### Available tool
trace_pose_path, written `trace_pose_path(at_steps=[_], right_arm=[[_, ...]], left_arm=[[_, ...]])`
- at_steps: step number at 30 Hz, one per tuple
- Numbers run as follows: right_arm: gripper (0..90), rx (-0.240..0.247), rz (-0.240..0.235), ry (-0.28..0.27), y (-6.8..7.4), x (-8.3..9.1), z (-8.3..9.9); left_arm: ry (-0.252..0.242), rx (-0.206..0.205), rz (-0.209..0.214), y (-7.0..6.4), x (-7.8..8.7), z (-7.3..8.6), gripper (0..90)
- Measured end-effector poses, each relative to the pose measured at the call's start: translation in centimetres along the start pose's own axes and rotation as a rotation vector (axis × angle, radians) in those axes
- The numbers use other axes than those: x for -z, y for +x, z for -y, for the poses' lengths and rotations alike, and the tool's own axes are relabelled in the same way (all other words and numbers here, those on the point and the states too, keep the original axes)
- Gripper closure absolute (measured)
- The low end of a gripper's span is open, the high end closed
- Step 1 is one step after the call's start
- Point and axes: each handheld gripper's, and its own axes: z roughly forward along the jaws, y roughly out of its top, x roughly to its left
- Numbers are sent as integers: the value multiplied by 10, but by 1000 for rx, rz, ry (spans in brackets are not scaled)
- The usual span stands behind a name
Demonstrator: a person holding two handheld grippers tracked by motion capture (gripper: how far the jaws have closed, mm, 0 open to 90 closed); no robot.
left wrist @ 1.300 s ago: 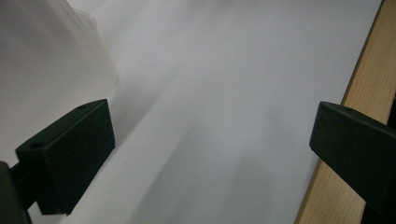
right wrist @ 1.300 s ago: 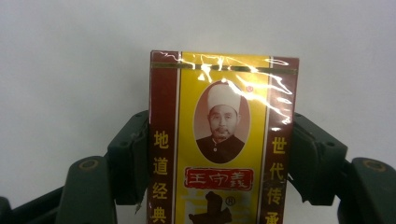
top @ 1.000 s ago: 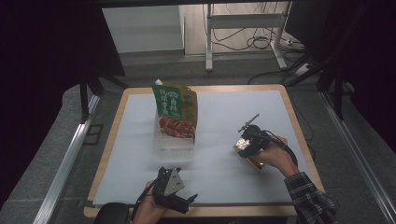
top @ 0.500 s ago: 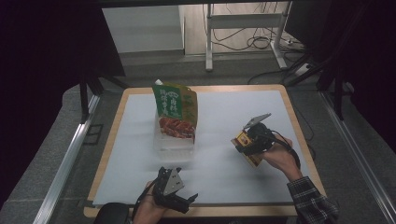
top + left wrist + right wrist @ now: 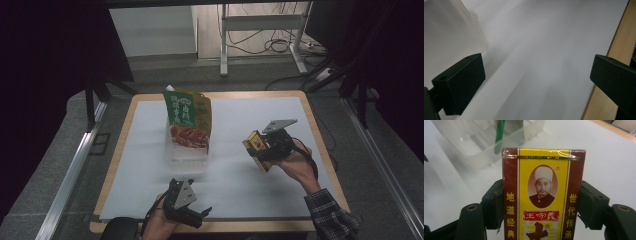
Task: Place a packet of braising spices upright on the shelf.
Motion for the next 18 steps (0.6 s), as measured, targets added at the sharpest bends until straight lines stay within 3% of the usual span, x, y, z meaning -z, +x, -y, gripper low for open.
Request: trace_pose_path(at_steps=[13,18], right_arm=[[319,-7,-9,-163,8,1,-16],[319,1,-19,-206,12,0,-22]], left_arm=[[-1,4,-4,1,3,0,0],[-10,24,0,3,6,1,0]])
